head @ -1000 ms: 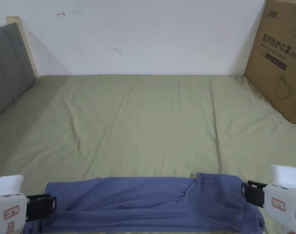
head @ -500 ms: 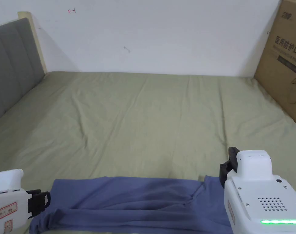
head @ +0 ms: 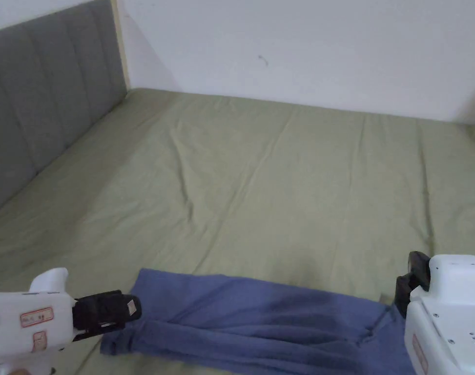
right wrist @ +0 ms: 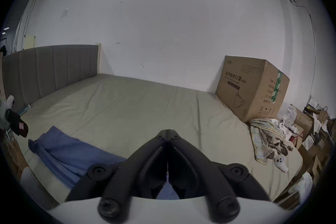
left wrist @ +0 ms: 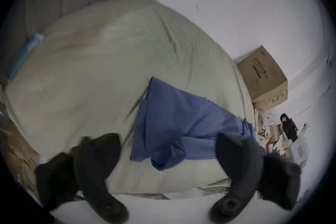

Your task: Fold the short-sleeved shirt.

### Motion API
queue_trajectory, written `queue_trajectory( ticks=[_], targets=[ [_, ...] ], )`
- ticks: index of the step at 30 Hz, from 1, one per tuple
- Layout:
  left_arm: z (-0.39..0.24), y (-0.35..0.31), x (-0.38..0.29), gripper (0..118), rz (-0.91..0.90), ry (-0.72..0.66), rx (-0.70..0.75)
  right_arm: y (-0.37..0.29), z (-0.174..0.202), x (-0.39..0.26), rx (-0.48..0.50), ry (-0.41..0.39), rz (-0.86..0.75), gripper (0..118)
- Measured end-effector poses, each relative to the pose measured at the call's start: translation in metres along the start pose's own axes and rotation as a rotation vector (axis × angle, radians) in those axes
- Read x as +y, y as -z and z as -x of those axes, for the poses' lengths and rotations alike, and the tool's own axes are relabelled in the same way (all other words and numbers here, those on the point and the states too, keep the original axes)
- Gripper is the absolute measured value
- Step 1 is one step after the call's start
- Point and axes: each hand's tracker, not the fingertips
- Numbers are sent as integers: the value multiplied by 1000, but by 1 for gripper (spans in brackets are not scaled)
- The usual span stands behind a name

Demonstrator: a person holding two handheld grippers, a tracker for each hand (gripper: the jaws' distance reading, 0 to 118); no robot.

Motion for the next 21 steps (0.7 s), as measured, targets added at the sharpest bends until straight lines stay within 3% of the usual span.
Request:
queue_trajectory(
  ticks=[5,8,11,16,19,20,21],
  targets=[
    [39,43,0,114,64,-180,-73,14,8,-3,6,-18,61,1],
    [42,44,7,115,25,-200,-174,21,13,-3,3,-20,89,1],
    [52,59,14,115,34,-315,-295,30,19,-6,22,-3,128,1],
    [51,71,22,115,66,-276,-326,34,28,-13,38,-43,147,1],
    [54,74,23,114,68,-305,-364,37,29,-16,55,-20,175,1],
    [54,74,23,106,70,-315,-364,38,28,-17,56,-16,181,1],
    [54,72,23,86,70,-309,-360,39,28,-18,57,-15,186,1]
  ],
)
